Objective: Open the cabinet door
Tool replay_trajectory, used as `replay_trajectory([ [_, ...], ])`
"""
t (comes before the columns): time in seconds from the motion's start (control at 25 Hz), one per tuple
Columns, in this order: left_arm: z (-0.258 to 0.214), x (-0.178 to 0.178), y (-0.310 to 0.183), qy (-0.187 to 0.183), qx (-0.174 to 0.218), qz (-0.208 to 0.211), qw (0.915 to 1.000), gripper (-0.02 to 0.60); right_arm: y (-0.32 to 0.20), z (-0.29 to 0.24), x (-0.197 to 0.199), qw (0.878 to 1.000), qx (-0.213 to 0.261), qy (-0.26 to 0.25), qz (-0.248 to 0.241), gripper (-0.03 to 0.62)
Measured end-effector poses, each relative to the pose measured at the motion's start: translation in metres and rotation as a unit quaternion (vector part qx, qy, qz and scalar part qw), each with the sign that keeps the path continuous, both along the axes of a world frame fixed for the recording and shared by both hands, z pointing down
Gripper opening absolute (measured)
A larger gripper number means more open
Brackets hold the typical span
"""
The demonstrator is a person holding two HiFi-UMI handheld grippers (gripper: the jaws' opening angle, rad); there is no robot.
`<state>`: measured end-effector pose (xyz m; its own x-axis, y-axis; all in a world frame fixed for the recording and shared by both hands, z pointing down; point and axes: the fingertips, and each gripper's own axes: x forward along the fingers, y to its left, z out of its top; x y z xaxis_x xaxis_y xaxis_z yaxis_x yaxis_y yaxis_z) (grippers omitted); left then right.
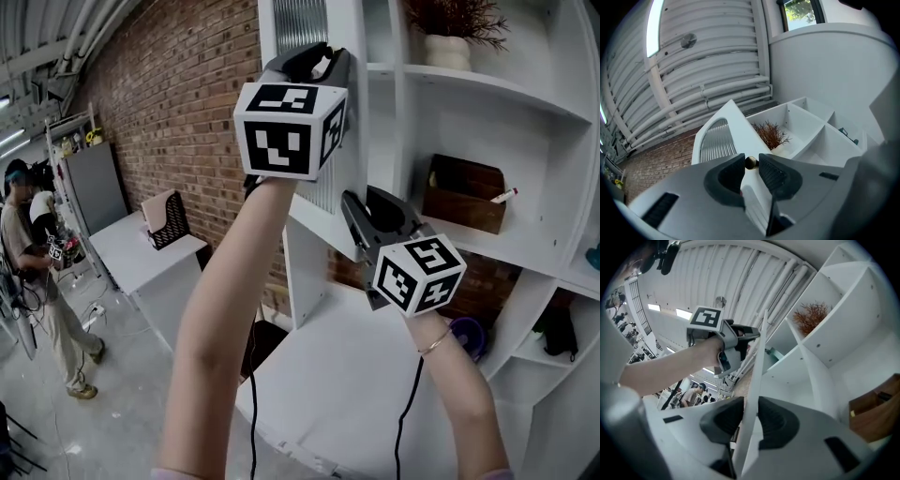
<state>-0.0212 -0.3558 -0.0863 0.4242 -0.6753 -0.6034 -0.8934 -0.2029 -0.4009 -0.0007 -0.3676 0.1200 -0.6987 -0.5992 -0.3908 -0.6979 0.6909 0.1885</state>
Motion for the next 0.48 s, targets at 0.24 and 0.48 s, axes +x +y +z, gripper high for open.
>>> replay_trajectory([
  [0.24,0.002,-0.018,0.016,-0.005,0.003,-0.011,0.9999,0.091,0.017,0.003,-0.017,1.000,0.005,-0.004,-0.007,0.084],
  [0.48,0.001,-0.033,0.027,-0.003,0.003,-0.009,1.0000,0.089,0.030,0.002,-0.032,1.000,0.017,0.006,-0.004,0.094],
])
